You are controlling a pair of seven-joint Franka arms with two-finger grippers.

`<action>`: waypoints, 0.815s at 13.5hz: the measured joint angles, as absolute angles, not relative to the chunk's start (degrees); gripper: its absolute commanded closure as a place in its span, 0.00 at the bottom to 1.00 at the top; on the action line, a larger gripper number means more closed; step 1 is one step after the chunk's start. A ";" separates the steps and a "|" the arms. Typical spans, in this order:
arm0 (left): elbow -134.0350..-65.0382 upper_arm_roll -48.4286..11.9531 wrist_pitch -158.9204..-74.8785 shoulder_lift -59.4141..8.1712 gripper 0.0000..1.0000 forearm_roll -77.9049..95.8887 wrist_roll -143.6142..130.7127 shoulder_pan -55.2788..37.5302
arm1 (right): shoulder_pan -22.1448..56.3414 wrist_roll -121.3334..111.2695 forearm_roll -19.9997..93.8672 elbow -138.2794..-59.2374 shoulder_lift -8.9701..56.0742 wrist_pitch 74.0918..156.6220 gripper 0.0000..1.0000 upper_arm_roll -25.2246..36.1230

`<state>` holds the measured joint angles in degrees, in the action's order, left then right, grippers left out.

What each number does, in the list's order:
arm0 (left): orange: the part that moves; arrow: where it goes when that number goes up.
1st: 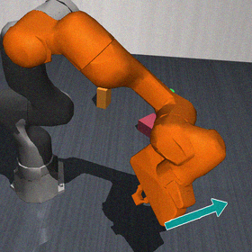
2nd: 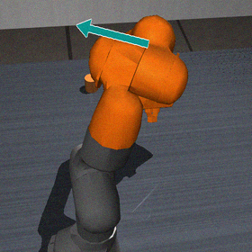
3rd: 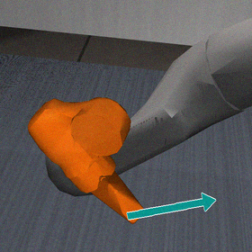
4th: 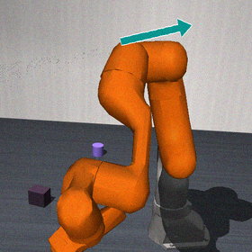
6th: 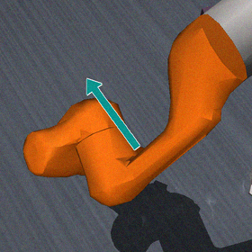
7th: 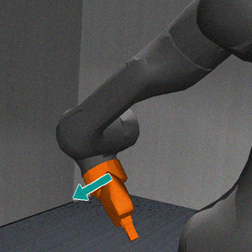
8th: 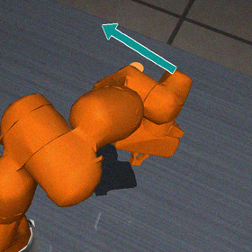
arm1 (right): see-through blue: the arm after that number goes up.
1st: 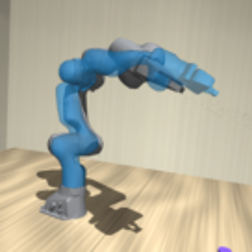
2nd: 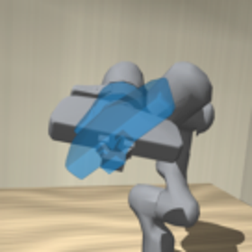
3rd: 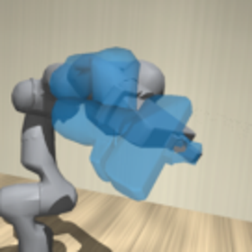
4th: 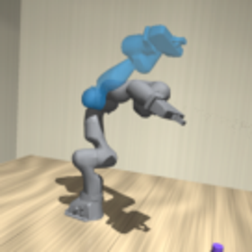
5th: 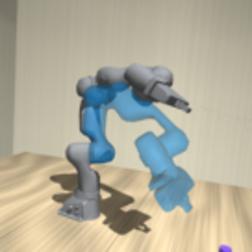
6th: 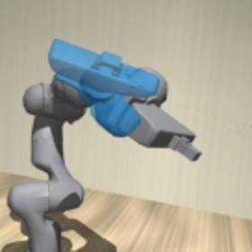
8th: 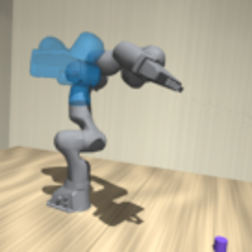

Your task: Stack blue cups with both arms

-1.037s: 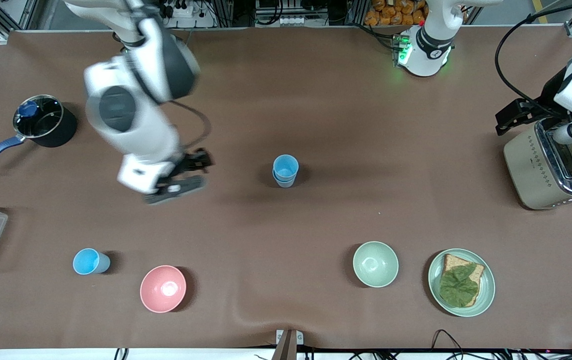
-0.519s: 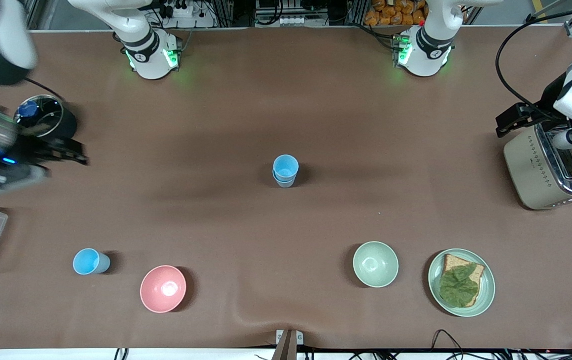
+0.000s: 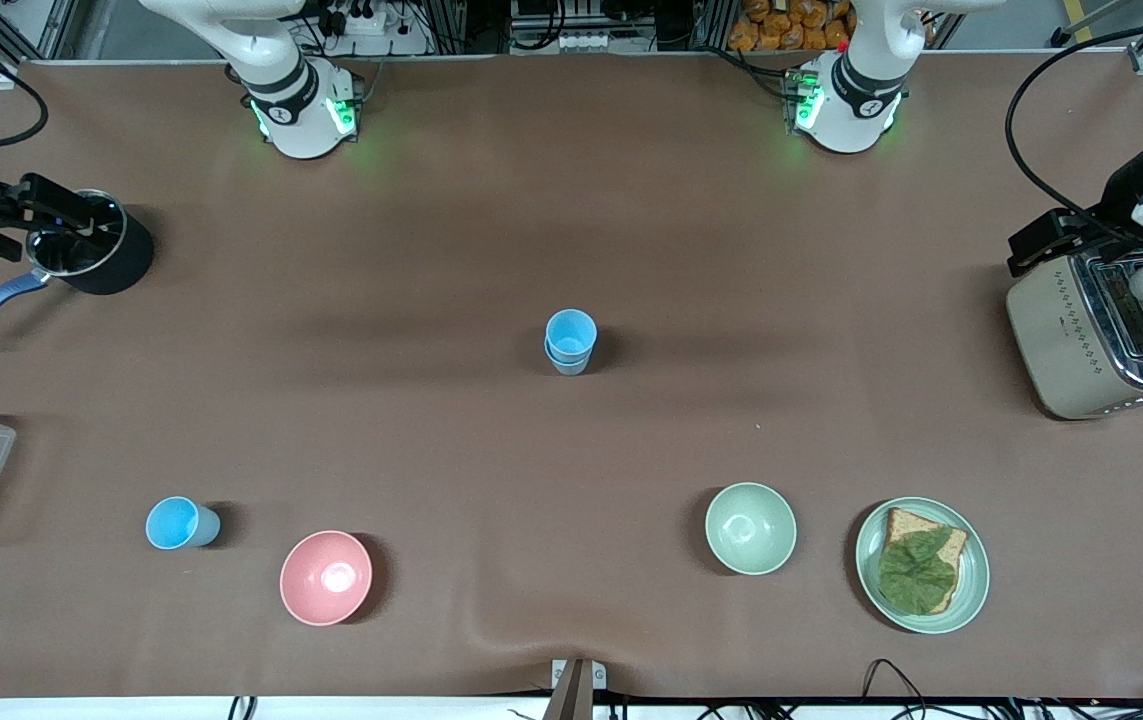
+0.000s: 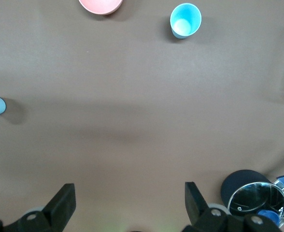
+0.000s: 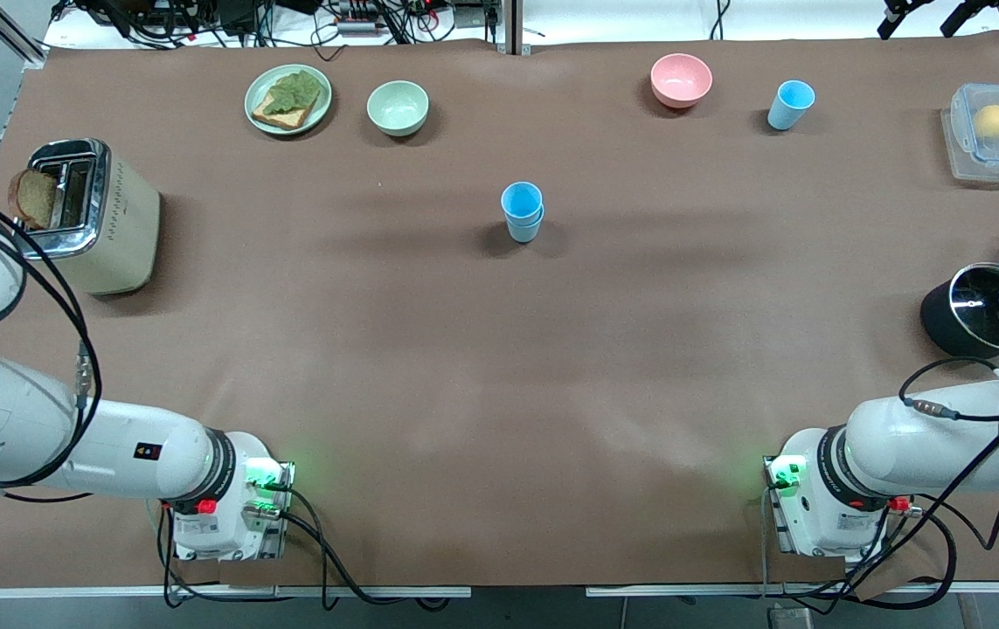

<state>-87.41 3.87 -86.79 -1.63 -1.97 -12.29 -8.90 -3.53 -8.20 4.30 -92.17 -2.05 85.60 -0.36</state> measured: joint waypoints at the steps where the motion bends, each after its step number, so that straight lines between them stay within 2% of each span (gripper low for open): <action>1: -87.39 3.88 -86.76 -1.63 0.00 -1.97 -12.29 -8.90 | -4.16 -8.22 4.30 -92.54 -2.05 85.63 0.00 -0.93; 11: -87.30 4.10 -86.65 -2.06 0.00 -1.97 -12.29 -8.86 | -5.57 -8.22 4.30 -92.65 -2.05 85.70 0.00 -1.90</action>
